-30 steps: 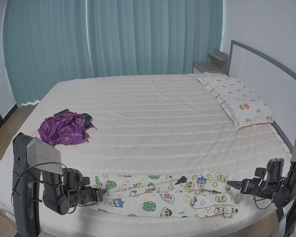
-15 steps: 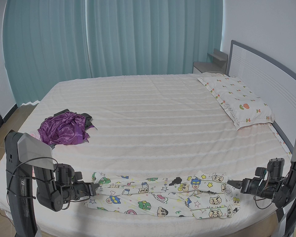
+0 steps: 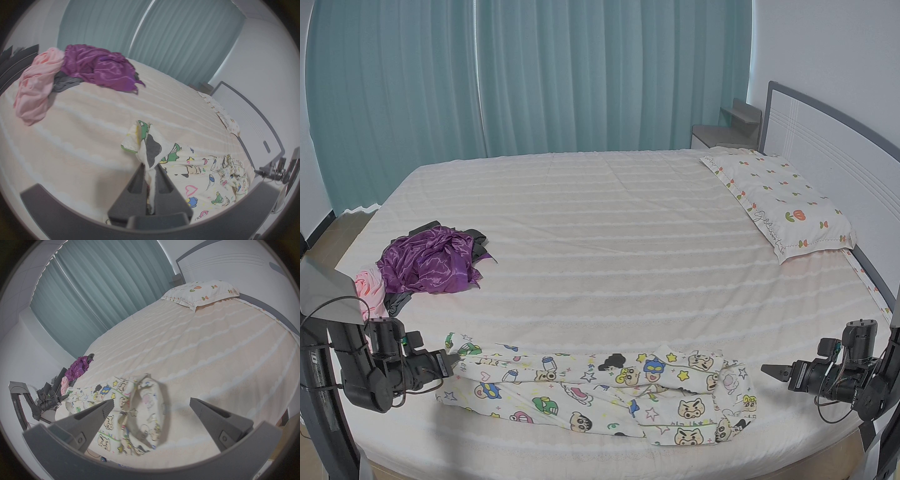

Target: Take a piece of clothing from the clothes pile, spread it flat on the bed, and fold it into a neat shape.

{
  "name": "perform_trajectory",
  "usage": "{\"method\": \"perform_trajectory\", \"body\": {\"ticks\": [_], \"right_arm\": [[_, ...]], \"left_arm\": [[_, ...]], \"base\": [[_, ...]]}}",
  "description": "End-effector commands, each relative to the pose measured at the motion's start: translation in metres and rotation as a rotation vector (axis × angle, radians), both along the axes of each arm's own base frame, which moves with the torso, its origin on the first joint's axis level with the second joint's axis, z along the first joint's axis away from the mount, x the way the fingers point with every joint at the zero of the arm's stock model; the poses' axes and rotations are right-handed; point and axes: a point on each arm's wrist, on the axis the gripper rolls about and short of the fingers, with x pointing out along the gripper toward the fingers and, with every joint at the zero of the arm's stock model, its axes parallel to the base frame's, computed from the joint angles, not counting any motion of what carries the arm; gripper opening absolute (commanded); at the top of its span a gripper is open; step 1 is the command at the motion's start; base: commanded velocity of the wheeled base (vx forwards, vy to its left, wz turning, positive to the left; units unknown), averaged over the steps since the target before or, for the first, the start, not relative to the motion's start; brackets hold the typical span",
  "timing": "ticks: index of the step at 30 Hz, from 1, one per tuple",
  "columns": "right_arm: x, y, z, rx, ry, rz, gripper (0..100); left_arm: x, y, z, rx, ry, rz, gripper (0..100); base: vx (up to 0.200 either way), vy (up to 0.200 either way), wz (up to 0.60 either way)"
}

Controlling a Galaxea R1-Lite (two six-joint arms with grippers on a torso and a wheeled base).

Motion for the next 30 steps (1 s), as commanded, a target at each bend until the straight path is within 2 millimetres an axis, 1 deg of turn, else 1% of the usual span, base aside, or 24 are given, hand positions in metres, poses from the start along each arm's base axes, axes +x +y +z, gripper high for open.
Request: {"method": "perform_trajectory", "body": {"ticks": [1, 2, 3, 6, 7, 9, 10, 13, 14, 16, 18, 19, 20, 22, 23, 24, 25, 27, 28, 29, 30], "right_arm": [[-0.004, 0.000, -0.002, 0.000, 0.019, 0.000, 100], [-0.004, 0.000, -0.001, 0.000, 0.018, 0.000, 100], [-0.004, 0.000, -0.001, 0.000, 0.018, 0.000, 100], [-0.004, 0.000, -0.001, 0.000, 0.016, 0.000, 100], [-0.004, 0.000, -0.001, -0.001, 0.018, -0.001, 100], [-0.004, 0.000, -0.002, -0.001, 0.019, -0.001, 100], [-0.004, 0.000, -0.002, 0.000, 0.021, 0.000, 100], [-0.004, 0.000, -0.002, 0.000, 0.018, -0.002, 100], [-0.004, 0.000, -0.002, -0.001, 0.019, -0.003, 100], [-0.004, 0.000, -0.001, -0.001, 0.018, -0.003, 100], [-0.004, 0.000, -0.001, -0.001, 0.016, -0.003, 100], [-0.004, 0.000, -0.001, -0.001, 0.018, -0.003, 100], [-0.004, 0.000, -0.001, -0.001, 0.018, -0.003, 100], [-0.004, 0.000, -0.002, -0.001, 0.019, -0.003, 100], [-0.004, 0.000, -0.002, -0.001, 0.019, -0.003, 100], [-0.004, 0.000, -0.002, -0.001, 0.019, -0.003, 100], [-0.004, 0.000, -0.002, -0.001, 0.019, -0.003, 100], [-0.004, 0.000, -0.001, -0.001, 0.018, -0.003, 100], [-0.004, 0.000, -0.001, -0.001, 0.018, -0.003, 100], [-0.004, -0.001, -0.001, -0.001, 0.016, -0.004, 100], [-0.004, -0.001, -0.001, -0.001, 0.016, -0.004, 100]], "left_arm": [[-0.001, 0.038, 0.032, -0.002, -0.079, 0.099, 0], [-0.001, 0.053, 0.040, 0.003, -0.093, 0.144, 0], [0.000, 0.063, 0.045, 0.009, -0.100, 0.173, 0], [-0.001, 0.089, 0.054, 0.038, -0.094, 0.235, 0], [-0.001, 0.091, 0.054, 0.039, -0.092, 0.236, 0], [-0.004, 0.115, 0.064, 0.054, -0.072, 0.284, 0], [-0.006, 0.122, 0.069, 0.055, -0.068, 0.297, 0], [-0.009, 0.137, 0.086, 0.060, -0.068, 0.326, 0], [-0.010, 0.137, 0.092, 0.061, -0.069, 0.329, 0], [-0.011, 0.136, 0.095, 0.064, -0.065, 0.330, 0], [-0.015, 0.126, 0.100, 0.060, -0.056, 0.313, 0], [-0.016, 0.117, 0.101, 0.056, -0.046, 0.294, 0], [-0.017, 0.100, 0.102, 0.055, -0.029, 0.258, 0], [-0.019, 0.078, 0.105, 0.076, -0.014, 0.229, 0], [-0.019, 0.063, 0.106, 0.094, -0.007, 0.210, 0], [-0.019, 0.063, 0.106, 0.094, -0.007, 0.210, 0], [-0.019, 0.038, 0.108, 0.123, 0.003, 0.178, 0], [-0.019, 0.011, 0.111, 0.123, 0.006, 0.153, 0], [-0.019, 0.007, 0.112, 0.120, 0.006, 0.148, 0], [-0.020, -0.017, 0.116, 0.103, 0.004, 0.131, 0], [-0.020, -0.032, 0.116, 0.098, 0.011, 0.115, 0]], "base": [[0.000, 0.000, 0.00], [0.000, 0.000, 0.00], [0.000, 0.000, 0.00], [0.000, 0.000, 0.00], [0.000, 0.000, 0.00], [0.000, 0.000, 0.00], [0.000, 0.000, 0.00], [0.000, 0.000, 0.00], [0.000, 0.000, 0.00], [0.000, 0.000, 0.00], [0.000, 0.000, 0.00], [0.000, 0.000, 0.00], [0.000, 0.000, 0.00], [0.000, 0.000, 0.00], [0.000, 0.000, 0.00], [0.000, 0.000, 0.00], [0.000, 0.000, 0.00], [0.000, 0.000, 0.00], [0.000, 0.000, 0.00], [0.000, 0.000, 0.00], [0.000, 0.000, 0.00]]}}
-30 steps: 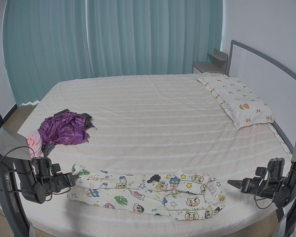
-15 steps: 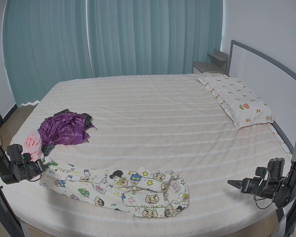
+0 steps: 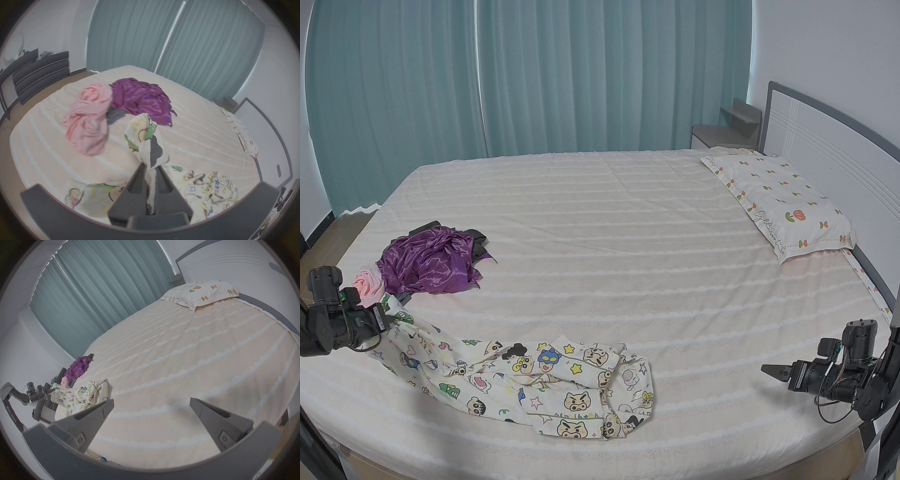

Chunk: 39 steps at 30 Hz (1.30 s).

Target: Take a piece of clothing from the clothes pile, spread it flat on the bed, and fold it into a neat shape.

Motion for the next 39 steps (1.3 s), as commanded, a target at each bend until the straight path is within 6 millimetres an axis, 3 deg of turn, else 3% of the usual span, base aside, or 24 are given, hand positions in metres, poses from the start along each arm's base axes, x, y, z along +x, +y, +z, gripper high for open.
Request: {"method": "perform_trajectory", "body": {"ticks": [1, 7, 8, 9, 14, 21, 31, 36, 37, 39], "right_arm": [[-0.004, 0.000, -0.001, 0.000, 0.016, -0.001, 100], [-0.004, 0.000, -0.001, 0.000, 0.017, -0.001, 100], [-0.004, 0.000, -0.001, 0.000, 0.017, -0.001, 100], [-0.004, 0.000, -0.001, 0.000, 0.016, -0.001, 100], [-0.004, 0.000, -0.001, 0.000, 0.017, -0.001, 100], [-0.004, 0.000, -0.001, 0.000, 0.017, 0.002, 100], [-0.004, 0.001, -0.002, -0.001, 0.021, 0.004, 100], [-0.004, 0.001, -0.003, -0.001, 0.023, 0.004, 100], [-0.004, 0.001, -0.003, -0.001, 0.023, 0.004, 100], [-0.004, 0.001, -0.003, -0.001, 0.023, 0.004, 100]], "left_arm": [[-0.015, -0.097, 0.019, 0.002, -0.002, -0.112, 0], [-0.017, -0.177, 0.024, -0.006, -0.008, -0.203, 0], [-0.017, -0.177, 0.024, -0.006, -0.008, -0.203, 0], [-0.014, -0.202, 0.022, -0.018, -0.007, -0.241, 0], [-0.009, -0.252, 0.009, -0.002, 0.007, -0.323, 0], [-0.012, -0.298, 0.006, -0.046, -0.002, -0.409, 0], [-0.007, -0.335, -0.001, -0.094, -0.009, -0.439, 0], [-0.006, -0.343, 0.000, -0.126, -0.012, -0.433, 0], [-0.007, -0.344, 0.000, -0.131, -0.010, -0.434, 100], [-0.009, -0.346, -0.002, -0.133, -0.002, -0.439, 100]], "base": [[0.000, 0.000, 0.00], [0.000, 0.000, 0.00], [0.000, 0.000, 0.00], [0.000, 0.000, 0.00], [0.000, 0.000, 0.00], [0.000, 0.000, 0.00], [0.000, 0.000, 0.00], [0.000, 0.000, 0.00], [0.000, 0.000, 0.00], [0.000, 0.000, 0.00]]}}
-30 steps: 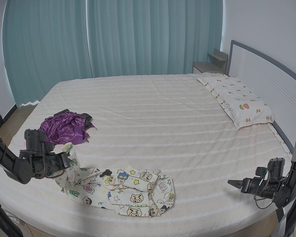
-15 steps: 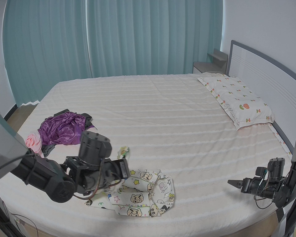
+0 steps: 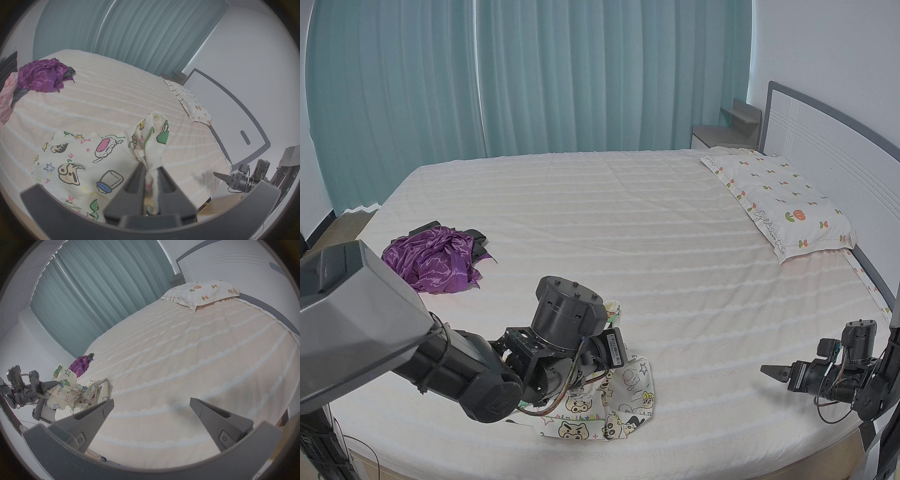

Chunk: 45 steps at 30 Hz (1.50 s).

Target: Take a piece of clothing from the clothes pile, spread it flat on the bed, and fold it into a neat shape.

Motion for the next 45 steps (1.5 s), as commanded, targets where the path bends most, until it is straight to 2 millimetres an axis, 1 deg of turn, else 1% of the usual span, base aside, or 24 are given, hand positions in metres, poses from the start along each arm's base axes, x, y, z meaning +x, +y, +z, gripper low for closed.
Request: {"method": "perform_trajectory", "body": {"ticks": [1, 7, 11, 13, 14, 15, 17, 20, 24, 25, 27, 28, 29, 30, 31, 32, 33, 35, 37, 39, 41, 42, 43, 45], "right_arm": [[-0.004, 0.000, -0.002, 0.000, 0.020, 0.000, 100], [-0.004, 0.000, -0.002, 0.000, 0.022, 0.000, 100], [-0.005, 0.000, -0.002, -0.001, 0.022, -0.001, 100], [-0.005, 0.000, -0.002, -0.001, 0.020, 0.000, 100], [-0.005, 0.000, -0.002, -0.001, 0.020, 0.000, 100], [-0.005, 0.000, -0.001, -0.001, 0.014, 0.000, 100], [-0.005, 0.001, 0.000, -0.002, 0.011, 0.001, 100], [-0.005, 0.001, 0.002, -0.002, 0.000, 0.002, 100], [-0.005, 0.007, 0.005, -0.009, -0.015, 0.024, 100], [-0.006, 0.013, 0.007, -0.014, -0.024, 0.046, 100], [-0.007, 0.021, 0.008, -0.018, -0.035, 0.076, 100], [-0.007, 0.029, 0.008, -0.025, -0.041, 0.109, 100], [-0.008, 0.030, 0.009, -0.026, -0.044, 0.113, 100], [-0.010, 0.044, 0.010, -0.029, -0.051, 0.154, 100], [-0.011, 0.052, 0.010, -0.026, -0.059, 0.168, 100], [-0.012, 0.059, 0.011, -0.021, -0.071, 0.181, 100], [-0.013, 0.072, 0.014, -0.005, -0.110, 0.196, 100], [-0.009, 0.082, 0.018, 0.009, -0.153, 0.201, 100], [-0.006, 0.096, 0.016, 0.005, -0.167, 0.224, 100], [-0.006, 0.101, 0.014, 0.005, -0.167, 0.234, 100], [-0.005, 0.110, 0.005, 0.012, -0.138, 0.261, 100], [-0.005, 0.110, 0.005, 0.014, -0.134, 0.263, 100], [-0.002, 0.116, 0.002, 0.031, -0.132, 0.267, 100], [0.002, 0.120, 0.003, 0.056, -0.161, 0.262, 100]], "left_arm": [[-0.001, -0.006, -0.007, 0.007, 0.014, -0.013, 100], [-0.005, -0.003, -0.005, 0.005, 0.017, -0.010, 100], [-0.018, 0.011, 0.008, -0.007, 0.007, -0.010, 100], [-0.030, 0.025, 0.019, -0.023, -0.003, -0.002, 100], [-0.030, 0.025, 0.019, -0.023, -0.003, -0.002, 100], [-0.040, 0.038, 0.029, -0.064, -0.001, 0.022, 100], [-0.051, 0.050, 0.034, -0.100, 0.017, 0.044, 100], [-0.066, 0.069, 0.034, -0.137, 0.063, 0.043, 100], [-0.085, 0.091, 0.025, -0.147, 0.132, 0.012, 100], [-0.089, 0.100, 0.026, -0.163, 0.125, 0.023, 100], [-0.089, 0.110, 0.028, -0.207, 0.097, 0.034, 100], [-0.089, 0.117, 0.026, -0.243, 0.084, 0.019, 100], [-0.089, 0.118, 0.026, -0.247, 0.084, 0.015, 100], [-0.091, 0.124, 0.023, -0.276, 0.065, -0.007, 100], [-0.090, 0.127, 0.024, -0.296, 0.050, -0.007, 100], [-0.088, 0.129, 0.025, -0.307, 0.038, 0.001, 100], [-0.083, 0.134, 0.025, -0.310, 0.033, 0.028, 100], [-0.082, 0.137, 0.024, -0.314, 0.036, 0.038, 100], [-0.081, 0.141, 0.021, -0.326, 0.059, 0.021, 100], [-0.079, 0.144, 0.021, -0.335, 0.065, 0.018, 100], [-0.073, 0.155, 0.021, -0.357, 0.077, 0.037, 100], [-0.073, 0.156, 0.021, -0.358, 0.077, 0.035, 100], [-0.070, 0.160, 0.020, -0.365, 0.081, 0.043, 100], [-0.070, 0.161, 0.020, -0.369, 0.083, 0.042, 100]], "base": [[0.000, 0.000, 0.00], [0.000, 0.000, 0.00], [0.000, 0.000, 0.00], [0.000, 0.000, 0.00], [0.000, 0.000, 0.00], [0.000, 0.000, 0.00], [0.000, 0.000, 0.00], [-0.133, 0.000, 0.00], [-0.200, 0.000, 0.00], [0.000, 0.000, 0.00], [0.000, 0.000, 0.00], [0.000, 0.000, 0.00], [0.000, 0.000, 0.00], [0.000, 0.000, 0.00], [0.000, 0.000, 0.00], [0.000, 0.000, 0.00], [0.000, 0.000, 0.00], [0.000, 0.000, 0.00], [0.000, 0.100, 0.00], [0.000, 0.200, 0.00], [0.000, 0.200, 0.00], [0.000, 0.200, 0.00], [0.000, 0.200, 0.00], [0.000, 0.200, 0.00]]}}
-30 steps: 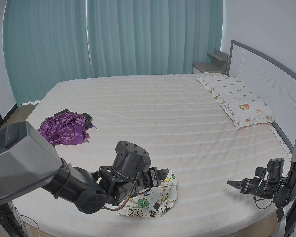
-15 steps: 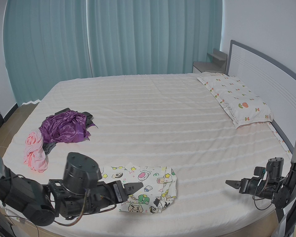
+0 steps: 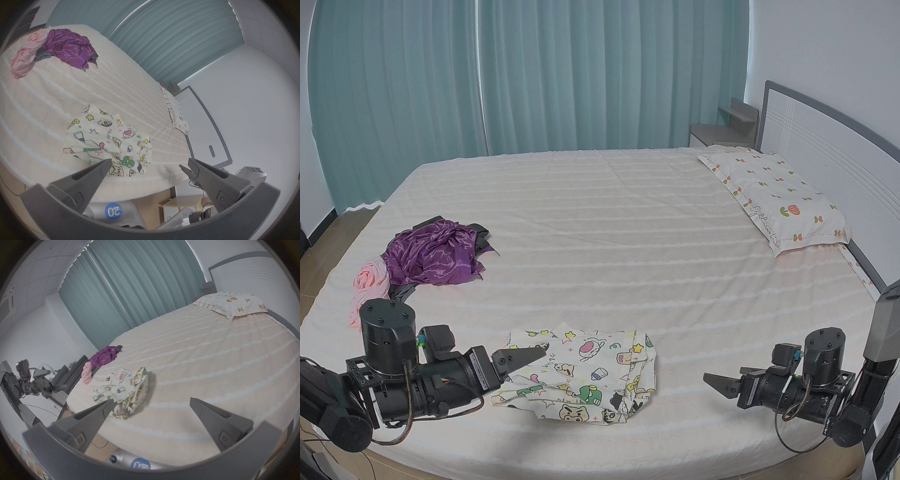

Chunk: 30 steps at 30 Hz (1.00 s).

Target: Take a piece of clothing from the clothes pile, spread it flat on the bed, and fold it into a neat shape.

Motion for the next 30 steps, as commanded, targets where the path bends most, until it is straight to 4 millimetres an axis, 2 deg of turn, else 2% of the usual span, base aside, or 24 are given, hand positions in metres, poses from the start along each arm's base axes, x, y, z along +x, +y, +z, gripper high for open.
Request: {"method": "perform_trajectory", "body": {"ticks": [1, 7, 18, 26, 30], "right_arm": [[0.008, 0.019, -0.010, 0.026, -0.001, 0.036, 100], [0.014, 0.031, -0.018, 0.025, 0.013, 0.077, 100], [0.020, 0.035, -0.041, -0.008, 0.074, 0.077, 100], [0.019, 0.035, -0.049, -0.028, 0.107, 0.079, 100], [0.020, 0.036, -0.064, -0.055, 0.146, 0.075, 100]], "left_arm": [[0.004, 0.012, -0.002, -0.010, 0.011, 0.035, 100], [0.007, 0.011, -0.007, 0.000, 0.032, 0.038, 100], [0.009, 0.011, -0.010, 0.003, 0.046, 0.035, 100], [0.011, 0.010, -0.013, 0.008, 0.055, 0.037, 100], [0.011, 0.009, -0.013, 0.008, 0.057, 0.036, 100]], "base": [[0.000, 0.200, 0.00], [0.000, 0.200, 0.00], [0.000, 0.200, 0.00], [0.000, 0.000, 0.00], [0.000, 0.000, 0.00]]}}
